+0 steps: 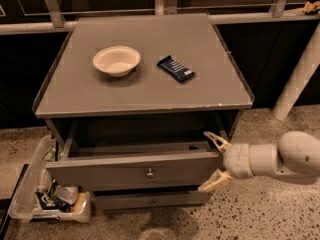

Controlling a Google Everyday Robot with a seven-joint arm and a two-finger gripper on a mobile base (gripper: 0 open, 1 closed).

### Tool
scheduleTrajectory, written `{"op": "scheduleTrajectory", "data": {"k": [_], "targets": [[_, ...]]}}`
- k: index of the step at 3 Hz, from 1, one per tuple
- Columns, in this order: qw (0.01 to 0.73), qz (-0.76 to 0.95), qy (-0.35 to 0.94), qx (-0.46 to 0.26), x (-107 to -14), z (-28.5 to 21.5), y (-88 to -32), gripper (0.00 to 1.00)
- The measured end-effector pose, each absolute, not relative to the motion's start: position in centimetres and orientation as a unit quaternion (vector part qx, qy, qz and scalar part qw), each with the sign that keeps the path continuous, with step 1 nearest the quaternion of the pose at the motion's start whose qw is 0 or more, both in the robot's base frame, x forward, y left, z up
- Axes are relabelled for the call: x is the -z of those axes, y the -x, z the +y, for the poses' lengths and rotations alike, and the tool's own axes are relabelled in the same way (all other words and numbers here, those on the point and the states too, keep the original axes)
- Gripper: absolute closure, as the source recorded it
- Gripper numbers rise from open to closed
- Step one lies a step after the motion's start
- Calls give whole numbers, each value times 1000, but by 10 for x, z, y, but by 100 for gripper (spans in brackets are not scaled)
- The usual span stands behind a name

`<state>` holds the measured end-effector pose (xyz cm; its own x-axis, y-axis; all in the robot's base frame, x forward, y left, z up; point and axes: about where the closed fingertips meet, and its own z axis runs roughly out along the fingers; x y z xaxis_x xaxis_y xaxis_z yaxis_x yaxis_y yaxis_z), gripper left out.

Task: Open top drawer

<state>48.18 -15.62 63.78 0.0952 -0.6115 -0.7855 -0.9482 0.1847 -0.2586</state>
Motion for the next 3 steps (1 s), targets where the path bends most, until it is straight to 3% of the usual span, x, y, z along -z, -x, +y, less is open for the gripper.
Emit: {"op": "scheduleTrajectory", "data": {"k": [3], "targets": [[424,642,606,-203,-652,-158,-480,84]]}}
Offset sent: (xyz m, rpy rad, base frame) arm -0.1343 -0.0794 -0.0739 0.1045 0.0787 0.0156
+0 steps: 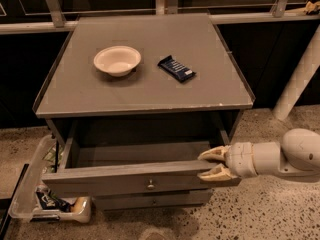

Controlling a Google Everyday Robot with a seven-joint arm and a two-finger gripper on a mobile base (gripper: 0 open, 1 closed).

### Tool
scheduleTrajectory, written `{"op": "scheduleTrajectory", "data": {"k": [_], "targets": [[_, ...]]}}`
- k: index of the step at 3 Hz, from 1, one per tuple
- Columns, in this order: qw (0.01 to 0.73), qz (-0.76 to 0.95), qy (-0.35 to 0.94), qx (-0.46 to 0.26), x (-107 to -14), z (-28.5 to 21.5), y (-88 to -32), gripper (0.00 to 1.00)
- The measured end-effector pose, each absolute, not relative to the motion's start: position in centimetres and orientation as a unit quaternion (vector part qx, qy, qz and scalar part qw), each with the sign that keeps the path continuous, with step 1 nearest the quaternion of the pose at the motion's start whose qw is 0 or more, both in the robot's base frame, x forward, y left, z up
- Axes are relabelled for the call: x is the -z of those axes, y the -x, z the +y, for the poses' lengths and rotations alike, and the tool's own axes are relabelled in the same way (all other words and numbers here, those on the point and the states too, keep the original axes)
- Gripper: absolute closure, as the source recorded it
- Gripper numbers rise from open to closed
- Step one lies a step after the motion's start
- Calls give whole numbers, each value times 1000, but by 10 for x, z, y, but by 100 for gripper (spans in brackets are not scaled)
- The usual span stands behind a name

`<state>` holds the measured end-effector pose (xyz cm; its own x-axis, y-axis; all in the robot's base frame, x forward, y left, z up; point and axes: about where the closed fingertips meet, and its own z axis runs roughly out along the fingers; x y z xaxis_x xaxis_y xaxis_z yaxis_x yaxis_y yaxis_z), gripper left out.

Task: Open top drawer

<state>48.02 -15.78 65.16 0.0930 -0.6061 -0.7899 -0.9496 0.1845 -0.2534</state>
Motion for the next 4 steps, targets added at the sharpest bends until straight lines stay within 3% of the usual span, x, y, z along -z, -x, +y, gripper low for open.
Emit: {"op": "scheduleTrajectory", "data": {"k": [1,2,3,4], "targets": [[425,641,606,-206,-648,-161,-469,100],[429,626,614,-216,-658,-152,-452,100],[429,626,614,-217,-658,-151,-452,82],[429,626,614,-217,-658,-151,-452,57]]}}
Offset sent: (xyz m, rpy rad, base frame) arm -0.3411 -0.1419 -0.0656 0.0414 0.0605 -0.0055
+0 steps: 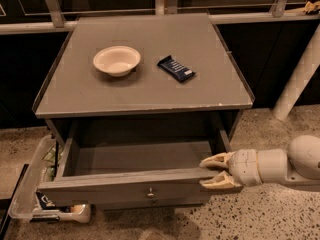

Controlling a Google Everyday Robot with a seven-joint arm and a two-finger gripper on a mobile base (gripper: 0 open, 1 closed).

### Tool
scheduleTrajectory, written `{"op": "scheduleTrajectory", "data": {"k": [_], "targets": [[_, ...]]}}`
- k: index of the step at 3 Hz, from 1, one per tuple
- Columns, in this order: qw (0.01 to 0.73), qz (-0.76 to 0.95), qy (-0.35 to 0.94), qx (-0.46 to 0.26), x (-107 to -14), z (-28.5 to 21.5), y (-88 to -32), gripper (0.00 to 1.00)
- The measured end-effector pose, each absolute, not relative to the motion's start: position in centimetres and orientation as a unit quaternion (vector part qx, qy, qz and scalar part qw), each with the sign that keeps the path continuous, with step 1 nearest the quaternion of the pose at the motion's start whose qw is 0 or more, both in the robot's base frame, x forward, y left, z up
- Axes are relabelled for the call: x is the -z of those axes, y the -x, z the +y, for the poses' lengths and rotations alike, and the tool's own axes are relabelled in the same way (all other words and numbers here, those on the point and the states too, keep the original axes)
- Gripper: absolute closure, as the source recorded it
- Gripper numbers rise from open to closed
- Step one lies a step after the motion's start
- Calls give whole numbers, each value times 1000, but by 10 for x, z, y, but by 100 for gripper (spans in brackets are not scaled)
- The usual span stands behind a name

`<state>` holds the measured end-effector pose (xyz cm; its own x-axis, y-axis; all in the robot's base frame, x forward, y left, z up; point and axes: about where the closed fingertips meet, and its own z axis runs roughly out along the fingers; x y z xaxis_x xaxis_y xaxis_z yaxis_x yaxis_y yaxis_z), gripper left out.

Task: Open top drawer

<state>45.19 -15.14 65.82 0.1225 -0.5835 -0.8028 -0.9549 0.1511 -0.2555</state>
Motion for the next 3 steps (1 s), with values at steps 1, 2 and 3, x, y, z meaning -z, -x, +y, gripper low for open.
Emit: {"op": "scheduleTrajectory", "data": {"k": [1,2,3], "targets": [[429,626,614,-217,-658,-151,-452,35],[430,622,615,-223,-657,-152,-451,13],[445,603,613,-250,-642,-159,-430,13]]}}
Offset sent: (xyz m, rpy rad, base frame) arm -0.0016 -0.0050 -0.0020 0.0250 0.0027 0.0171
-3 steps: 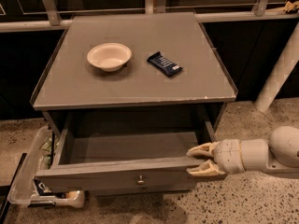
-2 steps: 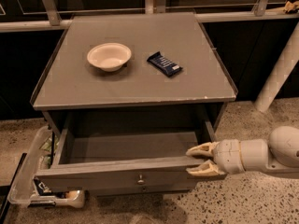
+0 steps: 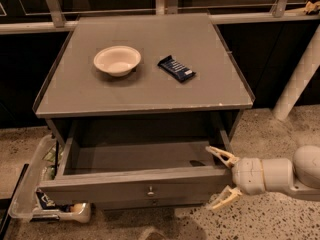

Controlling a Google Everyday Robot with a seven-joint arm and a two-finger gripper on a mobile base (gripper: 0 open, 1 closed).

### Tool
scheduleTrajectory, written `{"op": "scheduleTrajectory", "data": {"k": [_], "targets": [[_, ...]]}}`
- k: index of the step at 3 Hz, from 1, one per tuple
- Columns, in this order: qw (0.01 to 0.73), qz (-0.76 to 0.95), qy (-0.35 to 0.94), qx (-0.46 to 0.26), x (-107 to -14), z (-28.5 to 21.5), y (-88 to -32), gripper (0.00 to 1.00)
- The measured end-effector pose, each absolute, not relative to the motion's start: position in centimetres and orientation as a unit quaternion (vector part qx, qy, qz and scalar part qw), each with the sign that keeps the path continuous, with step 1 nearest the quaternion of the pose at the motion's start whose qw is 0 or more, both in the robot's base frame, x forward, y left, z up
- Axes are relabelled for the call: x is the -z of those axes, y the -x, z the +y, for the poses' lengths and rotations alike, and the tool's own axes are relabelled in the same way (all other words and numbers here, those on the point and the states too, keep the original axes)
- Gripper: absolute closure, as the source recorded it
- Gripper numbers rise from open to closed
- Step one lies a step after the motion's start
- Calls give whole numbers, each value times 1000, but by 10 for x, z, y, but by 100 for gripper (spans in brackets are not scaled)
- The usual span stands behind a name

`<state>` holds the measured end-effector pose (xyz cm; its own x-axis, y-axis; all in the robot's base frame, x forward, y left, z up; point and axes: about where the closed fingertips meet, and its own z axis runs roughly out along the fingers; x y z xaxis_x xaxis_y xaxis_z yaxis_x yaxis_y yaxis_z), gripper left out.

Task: Open top drawer

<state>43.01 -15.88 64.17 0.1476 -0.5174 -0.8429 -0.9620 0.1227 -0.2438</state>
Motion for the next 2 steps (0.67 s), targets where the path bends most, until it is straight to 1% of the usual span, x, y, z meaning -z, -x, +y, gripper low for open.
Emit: {"op": "scheduleTrajectory", "data": {"k": [2], "targets": [[445,602,613,-251,-651,-159,-429,59]]}}
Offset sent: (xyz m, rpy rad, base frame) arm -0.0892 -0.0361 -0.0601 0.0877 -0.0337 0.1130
